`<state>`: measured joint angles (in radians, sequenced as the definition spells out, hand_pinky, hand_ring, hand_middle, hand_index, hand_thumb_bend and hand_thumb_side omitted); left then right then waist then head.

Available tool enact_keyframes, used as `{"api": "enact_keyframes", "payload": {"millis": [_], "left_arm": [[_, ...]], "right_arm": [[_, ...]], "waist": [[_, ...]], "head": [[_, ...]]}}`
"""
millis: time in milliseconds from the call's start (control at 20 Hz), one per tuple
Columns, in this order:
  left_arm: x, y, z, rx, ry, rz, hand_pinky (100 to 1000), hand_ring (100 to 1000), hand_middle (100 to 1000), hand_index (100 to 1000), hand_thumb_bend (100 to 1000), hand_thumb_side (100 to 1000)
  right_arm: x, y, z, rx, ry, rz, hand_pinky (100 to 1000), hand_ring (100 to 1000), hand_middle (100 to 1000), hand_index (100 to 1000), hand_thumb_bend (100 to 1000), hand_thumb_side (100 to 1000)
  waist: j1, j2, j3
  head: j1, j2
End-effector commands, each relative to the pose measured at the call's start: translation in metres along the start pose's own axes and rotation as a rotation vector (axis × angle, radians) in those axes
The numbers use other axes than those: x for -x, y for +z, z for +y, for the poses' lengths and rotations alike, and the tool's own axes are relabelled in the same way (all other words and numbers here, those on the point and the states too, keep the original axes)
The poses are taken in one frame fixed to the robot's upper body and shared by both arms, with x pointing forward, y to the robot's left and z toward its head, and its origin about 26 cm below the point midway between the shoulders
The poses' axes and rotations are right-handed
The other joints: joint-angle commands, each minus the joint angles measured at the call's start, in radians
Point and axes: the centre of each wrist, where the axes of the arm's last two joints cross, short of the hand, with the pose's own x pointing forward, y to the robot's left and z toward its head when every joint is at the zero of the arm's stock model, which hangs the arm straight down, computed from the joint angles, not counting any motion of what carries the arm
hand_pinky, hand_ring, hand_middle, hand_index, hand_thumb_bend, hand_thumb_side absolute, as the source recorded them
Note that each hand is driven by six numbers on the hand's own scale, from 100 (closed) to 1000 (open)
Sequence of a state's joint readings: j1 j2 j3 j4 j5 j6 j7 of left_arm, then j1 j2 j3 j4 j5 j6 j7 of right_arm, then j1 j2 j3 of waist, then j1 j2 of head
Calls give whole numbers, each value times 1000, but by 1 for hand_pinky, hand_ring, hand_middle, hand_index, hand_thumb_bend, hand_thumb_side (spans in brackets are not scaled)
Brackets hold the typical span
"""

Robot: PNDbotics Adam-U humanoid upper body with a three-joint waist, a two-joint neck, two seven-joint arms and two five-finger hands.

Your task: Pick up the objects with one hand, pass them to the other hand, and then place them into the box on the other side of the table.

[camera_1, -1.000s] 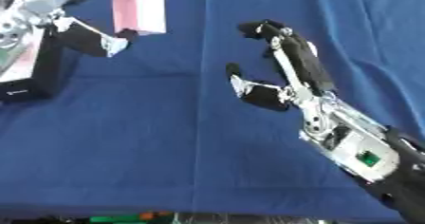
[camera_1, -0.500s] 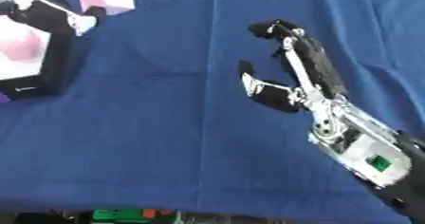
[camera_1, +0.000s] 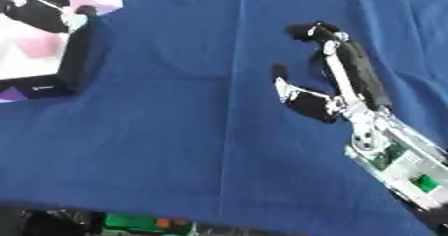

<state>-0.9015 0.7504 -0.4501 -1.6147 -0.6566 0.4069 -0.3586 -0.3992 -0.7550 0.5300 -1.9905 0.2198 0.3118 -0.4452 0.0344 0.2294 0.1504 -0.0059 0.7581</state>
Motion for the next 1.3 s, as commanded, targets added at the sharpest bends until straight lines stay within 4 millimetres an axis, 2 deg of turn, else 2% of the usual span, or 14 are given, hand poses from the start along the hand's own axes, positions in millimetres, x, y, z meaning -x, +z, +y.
{"api": "enact_keyframes", "payload": {"millis": [50,450,650,1050,1300], "left_arm": [[27,6,15,-53,-19,83,748,640,538,478,223,100],[63,5,6,-58,4,225,756,641,540,479,204,100],[81,2,-5,-57,14,293,767,642,543,481,181,100],[105,-2,-22,-44,-11,375,753,644,545,485,232,100],[116,-4,-34,-27,-39,413,748,648,552,495,271,100]], "right_arm": [[0,-3,-10,22,24,-17,575,781,699,795,258,100],[-1,-5,-10,36,10,-32,573,780,699,793,248,100],[-2,-6,-10,42,2,-36,572,781,699,793,249,100],[-4,-8,-9,49,-14,-54,571,780,699,796,241,100],[-5,-8,-9,56,-22,-59,570,779,699,796,236,100]], "waist": [[-3,-12,-2],[-12,-10,-10],[-17,-8,-15],[-26,-1,-26],[-32,5,-32]], "head": [[21,-18],[52,-33],[65,-34],[86,-28],[81,-15]]}}
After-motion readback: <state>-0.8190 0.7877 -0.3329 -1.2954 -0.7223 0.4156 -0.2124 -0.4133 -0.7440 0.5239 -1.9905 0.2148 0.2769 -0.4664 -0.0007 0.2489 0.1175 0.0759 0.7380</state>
